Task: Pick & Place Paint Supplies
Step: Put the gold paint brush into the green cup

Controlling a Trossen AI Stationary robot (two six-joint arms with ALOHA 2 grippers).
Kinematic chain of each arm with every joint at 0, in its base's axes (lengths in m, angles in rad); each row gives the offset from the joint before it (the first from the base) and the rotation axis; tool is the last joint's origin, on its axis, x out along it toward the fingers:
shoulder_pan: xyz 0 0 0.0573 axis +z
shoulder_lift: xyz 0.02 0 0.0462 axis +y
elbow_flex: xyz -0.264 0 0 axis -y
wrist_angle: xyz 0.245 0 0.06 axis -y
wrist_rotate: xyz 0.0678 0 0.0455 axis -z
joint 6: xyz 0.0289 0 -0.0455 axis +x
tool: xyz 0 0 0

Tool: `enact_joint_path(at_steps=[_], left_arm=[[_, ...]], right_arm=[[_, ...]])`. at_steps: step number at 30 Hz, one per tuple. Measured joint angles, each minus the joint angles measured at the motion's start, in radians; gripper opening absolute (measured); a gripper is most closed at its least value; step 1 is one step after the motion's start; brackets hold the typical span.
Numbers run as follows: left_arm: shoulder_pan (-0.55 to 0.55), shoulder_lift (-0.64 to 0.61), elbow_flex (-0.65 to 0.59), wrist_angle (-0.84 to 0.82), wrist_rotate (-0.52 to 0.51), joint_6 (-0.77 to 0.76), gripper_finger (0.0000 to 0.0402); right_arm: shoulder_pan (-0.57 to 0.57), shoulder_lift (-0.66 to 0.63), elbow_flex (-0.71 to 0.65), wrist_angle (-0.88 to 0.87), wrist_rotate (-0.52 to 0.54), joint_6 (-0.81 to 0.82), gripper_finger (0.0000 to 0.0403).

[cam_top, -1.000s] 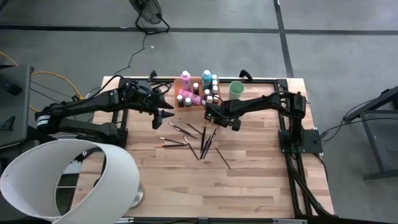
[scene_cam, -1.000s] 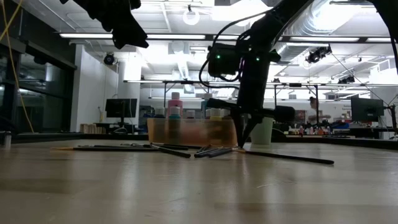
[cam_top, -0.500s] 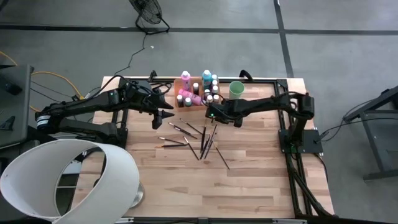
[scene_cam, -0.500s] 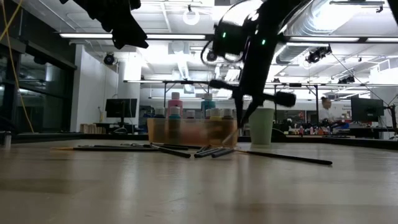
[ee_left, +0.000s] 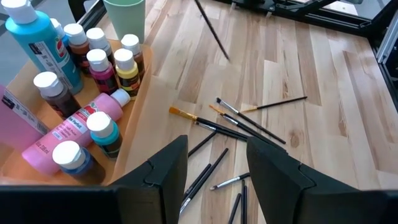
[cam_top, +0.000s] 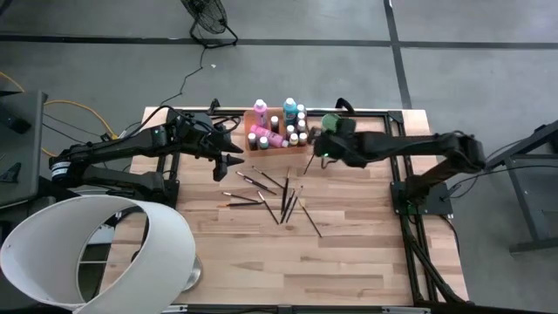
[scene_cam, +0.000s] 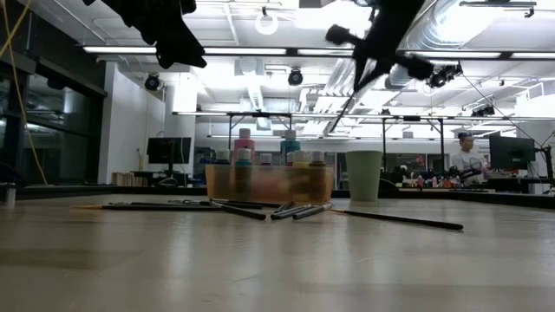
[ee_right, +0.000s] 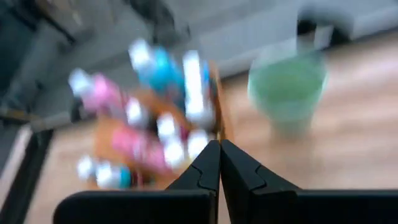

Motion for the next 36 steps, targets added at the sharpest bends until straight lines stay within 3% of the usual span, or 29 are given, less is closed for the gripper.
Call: enact_joint_path(at_steps=[5,10,19,26,36], left_arm=[[0.000,0.000,0.000,0.000,-0.001,-0.002,0.0161],[0.000,0.000,0.000,0.000,-0.006,-0.019,0.0161],[0.000,0.000,0.000,0.001,-0.009,-0.020,0.0161],[0.000,0.000,0.000,0.000,-0.033,-0.027,0.0161],[0.000,0.000,0.000,0.000,-0.035,-0.047,0.0161]], right_arm=[[-0.015,-0.080,0.001,0.010,0.252,-0.160,0.0003],[-0.083,-0.108,0.002,0.059,0.355,-0.340,0.0003],[-0.246,-0.045,0.001,0.166,0.352,-0.520,0.0003],[-0.333,0.046,0.001,0.291,0.259,-0.659,0.0003],[-0.375,0.176,0.001,0.318,0.195,-0.684,0.0003]])
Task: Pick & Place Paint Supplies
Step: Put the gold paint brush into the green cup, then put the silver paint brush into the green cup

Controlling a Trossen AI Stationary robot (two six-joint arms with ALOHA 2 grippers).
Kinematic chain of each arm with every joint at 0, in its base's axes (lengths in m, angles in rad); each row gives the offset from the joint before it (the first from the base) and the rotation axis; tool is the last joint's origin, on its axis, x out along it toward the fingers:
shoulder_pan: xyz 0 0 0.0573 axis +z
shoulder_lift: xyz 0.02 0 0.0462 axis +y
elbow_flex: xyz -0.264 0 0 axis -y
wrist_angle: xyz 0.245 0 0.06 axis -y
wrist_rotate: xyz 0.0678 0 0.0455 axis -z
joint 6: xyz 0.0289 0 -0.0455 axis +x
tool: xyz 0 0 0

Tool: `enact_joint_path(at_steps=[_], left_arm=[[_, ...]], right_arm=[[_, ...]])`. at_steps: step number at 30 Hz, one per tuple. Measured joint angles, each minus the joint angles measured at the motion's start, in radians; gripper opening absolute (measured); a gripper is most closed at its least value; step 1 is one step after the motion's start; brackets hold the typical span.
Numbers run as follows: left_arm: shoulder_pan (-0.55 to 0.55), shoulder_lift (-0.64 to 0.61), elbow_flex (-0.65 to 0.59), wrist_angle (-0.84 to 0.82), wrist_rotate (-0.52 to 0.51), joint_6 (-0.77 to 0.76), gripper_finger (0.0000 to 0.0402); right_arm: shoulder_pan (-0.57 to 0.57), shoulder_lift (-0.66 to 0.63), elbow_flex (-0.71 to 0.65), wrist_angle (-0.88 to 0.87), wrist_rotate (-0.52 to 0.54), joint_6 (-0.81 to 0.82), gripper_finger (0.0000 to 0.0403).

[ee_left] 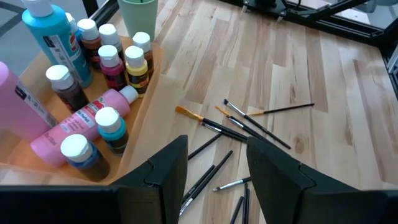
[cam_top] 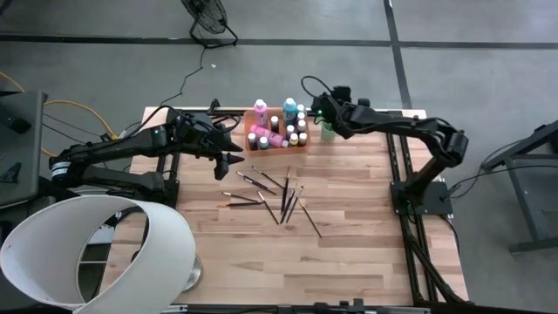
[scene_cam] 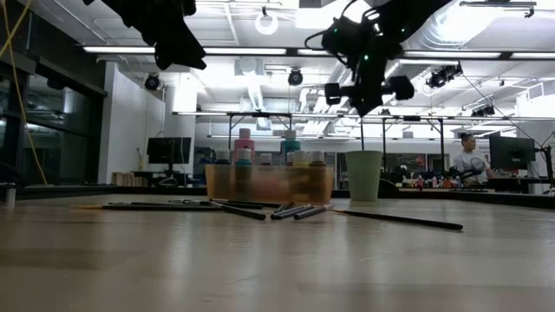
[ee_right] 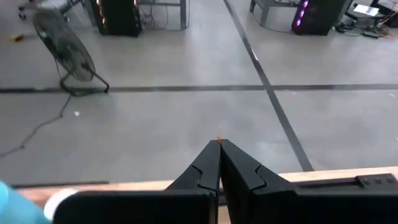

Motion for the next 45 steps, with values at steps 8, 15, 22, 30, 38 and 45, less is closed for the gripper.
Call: enact_joint_path(at_steps=[8,15,22,30,38,45], left_arm=[[0.000,0.000,0.000,0.000,0.000,-0.003,0.0161],[0.000,0.000,0.000,0.000,0.000,-0.002,0.0161],[0.000,0.000,0.000,0.000,0.001,-0.002,0.0161],[0.000,0.000,0.000,-0.024,0.001,0.001,0.0161],[0.000,0.000,0.000,-0.025,0.002,0.002,0.0161],[0.000,0.000,0.000,-0.017,0.003,0.011,0.0161]], right_arm=[[0.010,0.032,0.000,-0.007,-0.052,-0.004,0.0003],[0.010,0.032,0.000,-0.009,-0.087,-0.026,0.0012],[0.010,0.032,0.000,-0.036,-0.129,-0.018,0.0073],[0.010,-0.032,0.000,-0.088,-0.323,-0.018,0.0141],[0.013,-0.116,0.000,-0.117,-0.742,0.153,0.0144],[0.094,-0.103,0.000,-0.149,-1.006,0.182,0.0138]])
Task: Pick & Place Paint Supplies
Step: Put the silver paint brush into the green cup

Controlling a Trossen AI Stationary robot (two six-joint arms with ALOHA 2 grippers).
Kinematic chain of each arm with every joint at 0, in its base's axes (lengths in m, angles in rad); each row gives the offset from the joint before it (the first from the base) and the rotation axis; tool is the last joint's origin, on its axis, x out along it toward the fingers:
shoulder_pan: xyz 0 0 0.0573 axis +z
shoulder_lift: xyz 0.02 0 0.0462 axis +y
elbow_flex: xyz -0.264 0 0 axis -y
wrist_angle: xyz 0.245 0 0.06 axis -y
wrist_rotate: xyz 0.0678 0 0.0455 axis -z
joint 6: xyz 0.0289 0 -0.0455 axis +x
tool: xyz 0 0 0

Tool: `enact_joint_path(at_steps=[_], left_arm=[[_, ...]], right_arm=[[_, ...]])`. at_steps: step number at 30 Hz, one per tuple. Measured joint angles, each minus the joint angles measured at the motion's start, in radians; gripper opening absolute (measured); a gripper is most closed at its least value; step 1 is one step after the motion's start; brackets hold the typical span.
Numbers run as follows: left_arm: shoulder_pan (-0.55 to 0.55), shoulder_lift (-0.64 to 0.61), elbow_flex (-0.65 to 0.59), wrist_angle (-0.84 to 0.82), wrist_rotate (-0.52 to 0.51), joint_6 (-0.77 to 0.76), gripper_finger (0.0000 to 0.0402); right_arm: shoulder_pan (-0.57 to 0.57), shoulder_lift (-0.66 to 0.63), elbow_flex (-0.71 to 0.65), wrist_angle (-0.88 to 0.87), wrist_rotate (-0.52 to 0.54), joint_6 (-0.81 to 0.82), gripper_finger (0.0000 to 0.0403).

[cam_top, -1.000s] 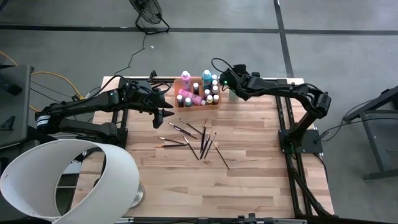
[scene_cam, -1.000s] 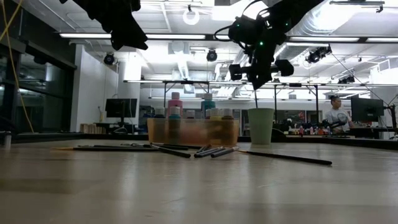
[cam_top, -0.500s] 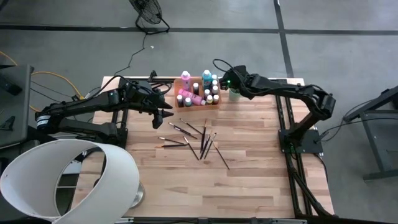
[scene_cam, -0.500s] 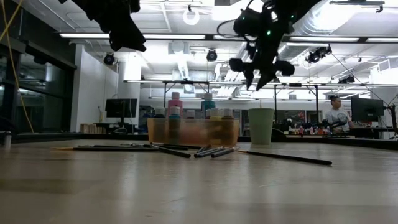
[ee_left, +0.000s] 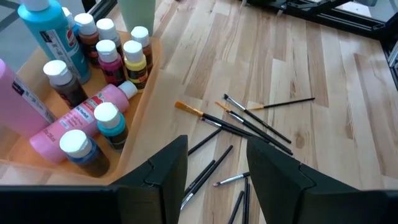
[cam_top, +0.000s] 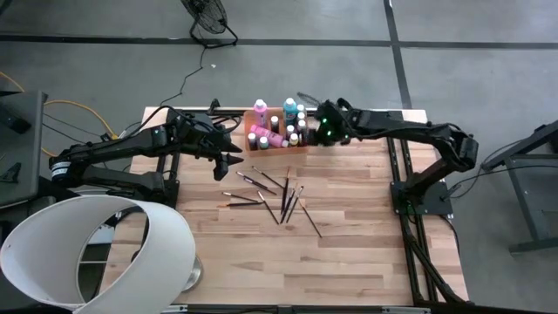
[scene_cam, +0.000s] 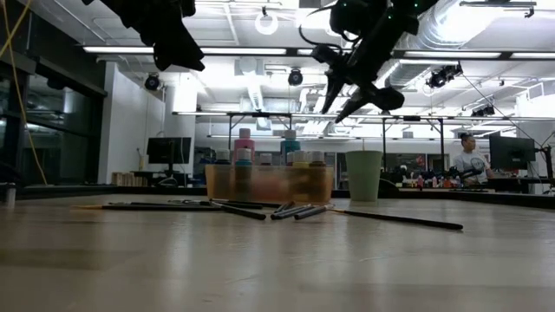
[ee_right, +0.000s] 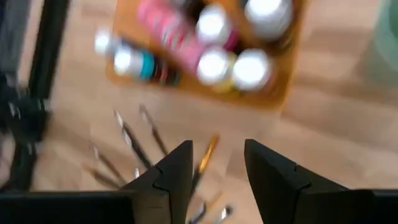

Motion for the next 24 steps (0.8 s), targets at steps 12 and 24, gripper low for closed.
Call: enact_joint_path(at_steps=[12,24], left_arm=[[0.000,0.000,0.000,-0.001,-0.001,0.018,0.0161],[0.000,0.000,0.000,-0.028,-0.001,0.018,0.0161]], right_arm=[[0.208,0.012,0.000,-0.090,0.106,0.347,0.0138],[0.355,0.197,0.000,-0.086,0.200,0.744,0.0138]])
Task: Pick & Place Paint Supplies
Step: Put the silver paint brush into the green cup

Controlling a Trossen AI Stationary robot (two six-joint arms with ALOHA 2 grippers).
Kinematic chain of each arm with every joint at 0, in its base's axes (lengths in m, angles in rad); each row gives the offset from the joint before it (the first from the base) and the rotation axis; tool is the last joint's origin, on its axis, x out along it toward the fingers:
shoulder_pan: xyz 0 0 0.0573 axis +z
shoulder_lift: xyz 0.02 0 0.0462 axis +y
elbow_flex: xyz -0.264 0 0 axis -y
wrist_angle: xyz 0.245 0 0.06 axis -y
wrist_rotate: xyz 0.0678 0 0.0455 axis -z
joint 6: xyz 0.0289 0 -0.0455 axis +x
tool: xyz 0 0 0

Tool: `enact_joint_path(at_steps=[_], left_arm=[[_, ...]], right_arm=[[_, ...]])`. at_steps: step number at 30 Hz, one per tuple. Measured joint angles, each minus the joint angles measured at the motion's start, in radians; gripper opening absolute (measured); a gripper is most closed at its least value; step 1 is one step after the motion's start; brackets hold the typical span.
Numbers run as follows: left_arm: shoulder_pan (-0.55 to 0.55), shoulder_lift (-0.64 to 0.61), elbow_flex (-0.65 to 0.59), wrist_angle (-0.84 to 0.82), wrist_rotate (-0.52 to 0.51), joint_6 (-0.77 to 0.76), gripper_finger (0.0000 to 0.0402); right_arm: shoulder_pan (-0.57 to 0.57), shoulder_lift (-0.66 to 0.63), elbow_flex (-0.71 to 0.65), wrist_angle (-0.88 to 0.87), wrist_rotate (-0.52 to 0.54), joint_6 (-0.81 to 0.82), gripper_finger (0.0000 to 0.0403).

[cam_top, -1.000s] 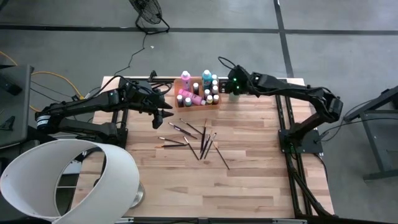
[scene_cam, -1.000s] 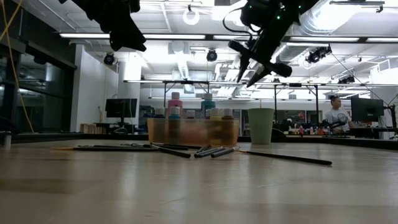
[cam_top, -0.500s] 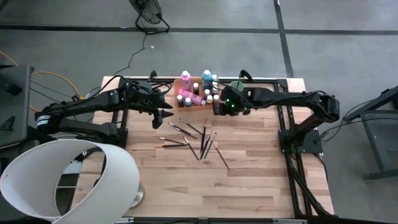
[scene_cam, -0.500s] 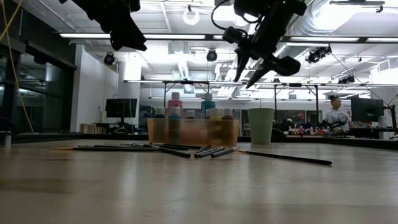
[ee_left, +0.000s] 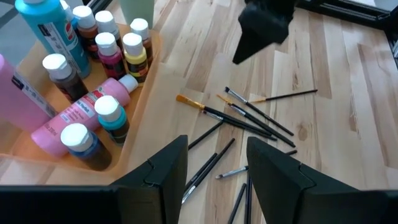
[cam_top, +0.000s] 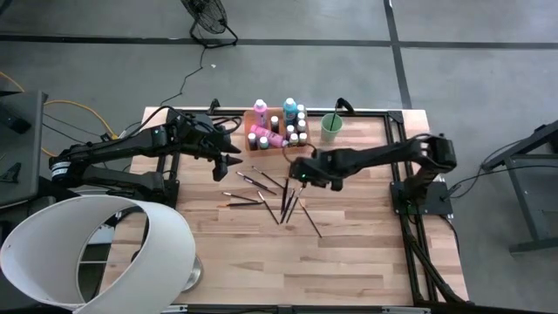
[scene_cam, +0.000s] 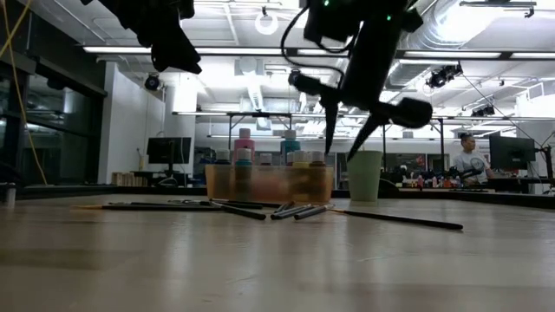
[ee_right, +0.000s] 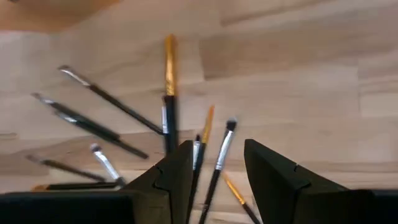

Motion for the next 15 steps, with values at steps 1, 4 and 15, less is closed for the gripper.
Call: enact_joint_path(at_steps=[1,4,15], left_arm=[[0.000,0.000,0.000,-0.004,0.000,0.000,0.0161],[0.000,0.000,0.000,-0.004,-0.002,0.000,0.0161],[0.000,0.000,0.000,-0.005,-0.002,0.000,0.0161]], right_arm=[[0.000,0.017,0.000,0.005,-0.002,0.013,0.0138],[-0.001,0.070,0.000,0.013,-0.004,0.051,0.0138],[-0.004,0.194,0.000,0.129,-0.053,0.088,0.0138]])
